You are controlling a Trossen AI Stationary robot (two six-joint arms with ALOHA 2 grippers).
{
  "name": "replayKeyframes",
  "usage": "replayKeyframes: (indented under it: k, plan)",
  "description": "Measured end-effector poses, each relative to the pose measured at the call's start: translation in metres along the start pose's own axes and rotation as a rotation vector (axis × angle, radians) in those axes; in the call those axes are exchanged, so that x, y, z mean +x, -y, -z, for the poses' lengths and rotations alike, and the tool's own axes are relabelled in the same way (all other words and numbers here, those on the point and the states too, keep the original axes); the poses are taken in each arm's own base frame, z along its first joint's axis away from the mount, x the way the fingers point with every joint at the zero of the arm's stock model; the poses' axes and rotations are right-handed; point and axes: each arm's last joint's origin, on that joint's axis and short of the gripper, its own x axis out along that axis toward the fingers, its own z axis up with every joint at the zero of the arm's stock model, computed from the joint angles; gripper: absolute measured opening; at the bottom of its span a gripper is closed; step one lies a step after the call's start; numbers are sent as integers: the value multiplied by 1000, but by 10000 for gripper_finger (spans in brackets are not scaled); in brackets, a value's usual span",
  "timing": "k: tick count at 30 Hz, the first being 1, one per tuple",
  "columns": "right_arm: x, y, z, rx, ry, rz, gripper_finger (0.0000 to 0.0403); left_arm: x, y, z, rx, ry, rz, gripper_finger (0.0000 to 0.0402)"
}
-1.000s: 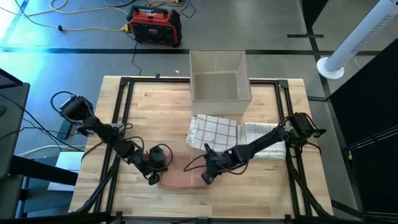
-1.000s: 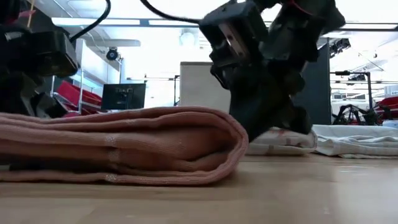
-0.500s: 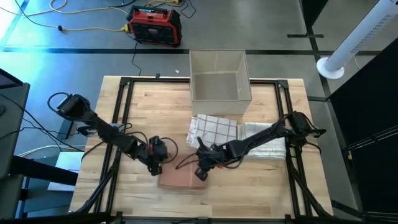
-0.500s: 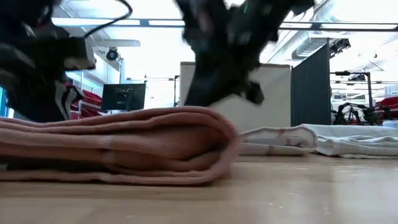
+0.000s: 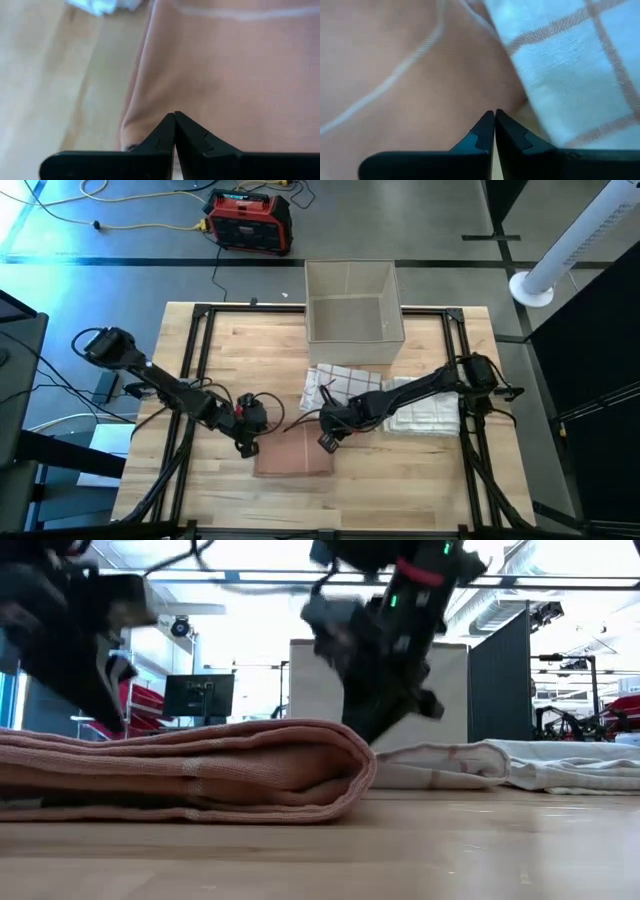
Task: Fold towel
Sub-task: Fold the brown towel, then move the folded brown towel to the left of the folded white squared towel
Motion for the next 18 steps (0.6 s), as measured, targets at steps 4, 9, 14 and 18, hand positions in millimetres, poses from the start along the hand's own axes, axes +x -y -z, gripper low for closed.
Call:
replayKeyframes:
  k: [4, 9, 14, 18]
  plan:
    - [-20, -9, 1, 38, 38, -36, 0, -16, -7, 0, 4, -26, -16, 0]
    - [-28, -22, 4, 133, 70, -127, 1, -26, -12, 8, -1, -88, -18, 0]
    - [-25, -36, 11, 12, 101, -196, 16, -30, -2, 12, 88, -74, 46, 0]
    - [-24, -34, 17, -21, 70, -156, 22, -29, 12, 3, 144, 52, 146, 0]
